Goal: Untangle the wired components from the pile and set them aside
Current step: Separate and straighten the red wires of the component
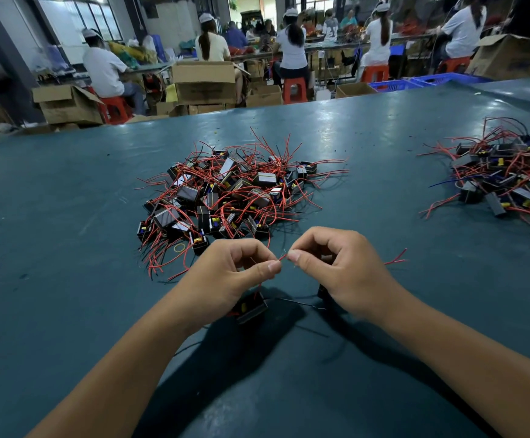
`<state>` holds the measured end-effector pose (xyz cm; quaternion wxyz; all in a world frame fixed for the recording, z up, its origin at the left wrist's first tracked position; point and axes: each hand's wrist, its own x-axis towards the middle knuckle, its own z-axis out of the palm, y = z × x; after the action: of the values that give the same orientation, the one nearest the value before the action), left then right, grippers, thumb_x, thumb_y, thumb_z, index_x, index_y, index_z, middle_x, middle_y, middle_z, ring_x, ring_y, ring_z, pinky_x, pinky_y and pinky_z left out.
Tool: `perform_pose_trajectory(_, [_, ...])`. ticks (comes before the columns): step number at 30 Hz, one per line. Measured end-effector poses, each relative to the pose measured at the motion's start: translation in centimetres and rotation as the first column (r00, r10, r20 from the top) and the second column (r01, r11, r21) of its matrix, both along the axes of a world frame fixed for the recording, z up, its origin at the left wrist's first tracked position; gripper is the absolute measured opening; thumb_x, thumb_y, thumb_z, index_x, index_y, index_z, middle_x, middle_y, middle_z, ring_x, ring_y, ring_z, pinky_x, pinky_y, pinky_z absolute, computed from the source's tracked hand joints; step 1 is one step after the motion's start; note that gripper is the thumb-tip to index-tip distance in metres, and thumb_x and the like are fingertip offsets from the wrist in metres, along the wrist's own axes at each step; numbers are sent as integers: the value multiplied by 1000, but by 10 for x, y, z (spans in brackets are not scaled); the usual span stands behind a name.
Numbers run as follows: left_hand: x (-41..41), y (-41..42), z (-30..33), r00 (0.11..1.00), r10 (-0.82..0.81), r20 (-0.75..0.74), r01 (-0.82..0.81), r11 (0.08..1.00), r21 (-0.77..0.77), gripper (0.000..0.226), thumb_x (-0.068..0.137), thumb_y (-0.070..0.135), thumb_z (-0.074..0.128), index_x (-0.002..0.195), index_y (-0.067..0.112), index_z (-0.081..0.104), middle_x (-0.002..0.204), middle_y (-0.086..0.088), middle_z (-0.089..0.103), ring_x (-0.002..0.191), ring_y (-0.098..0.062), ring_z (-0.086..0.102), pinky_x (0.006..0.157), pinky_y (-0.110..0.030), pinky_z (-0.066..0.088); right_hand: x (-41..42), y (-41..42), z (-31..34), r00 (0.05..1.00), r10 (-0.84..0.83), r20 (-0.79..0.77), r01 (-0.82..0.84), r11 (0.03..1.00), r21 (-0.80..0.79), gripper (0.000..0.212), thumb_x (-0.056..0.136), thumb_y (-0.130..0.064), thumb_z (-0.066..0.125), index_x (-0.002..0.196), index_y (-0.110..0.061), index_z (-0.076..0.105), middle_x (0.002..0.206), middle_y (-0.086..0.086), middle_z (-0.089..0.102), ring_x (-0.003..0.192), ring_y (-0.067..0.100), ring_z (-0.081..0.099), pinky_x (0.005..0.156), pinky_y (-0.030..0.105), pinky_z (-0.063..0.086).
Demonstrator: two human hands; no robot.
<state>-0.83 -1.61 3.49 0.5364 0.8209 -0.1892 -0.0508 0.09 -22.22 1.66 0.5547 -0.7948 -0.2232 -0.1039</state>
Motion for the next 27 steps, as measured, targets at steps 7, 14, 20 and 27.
perform_pose_trajectory(7, [4, 8, 4, 984, 132, 116, -118, 986, -114, 9, 92, 12, 69, 85, 17, 72, 73, -1, 69, 60, -7, 54, 55, -16, 43, 2, -10, 10, 998, -35, 61, 34, 999, 20, 8, 90, -26, 65, 97, -27, 69, 89, -11, 70, 85, 9, 66, 78, 19, 51])
perform_pose_trajectory(14, [-5, 8, 12, 989, -132, 67, 142, 975, -171, 14, 95, 15, 66, 91, 2, 68, 85, -11, 75, 56, -18, 50, 51, -24, 45, -6, -25, 31, 960, 207, 191, -189, 976, -106, 12, 90, -8, 61, 94, -16, 69, 83, -6, 70, 79, 16, 68, 75, 25, 54])
perform_pose_trajectory(20, [-4, 4, 0, 981, -149, 122, 137, 985, 103, 11, 95, 11, 67, 95, 20, 73, 60, 10, 57, 51, -9, 42, 52, -23, 38, -13, -27, 36, 893, 377, 245, -239, 859, -453, 9, 86, -14, 72, 95, -14, 70, 88, -9, 70, 79, 5, 65, 76, 20, 51])
perform_pose_trajectory(27, [-4, -5, -5, 910, -240, 338, 84, 905, 416, 17, 93, 14, 71, 102, 28, 72, 62, 26, 53, 49, 0, 40, 53, -7, 28, -16, -24, 29, 864, 451, 226, -128, 630, -766, 24, 86, -39, 70, 100, -21, 60, 89, -8, 67, 79, 18, 61, 72, 32, 49])
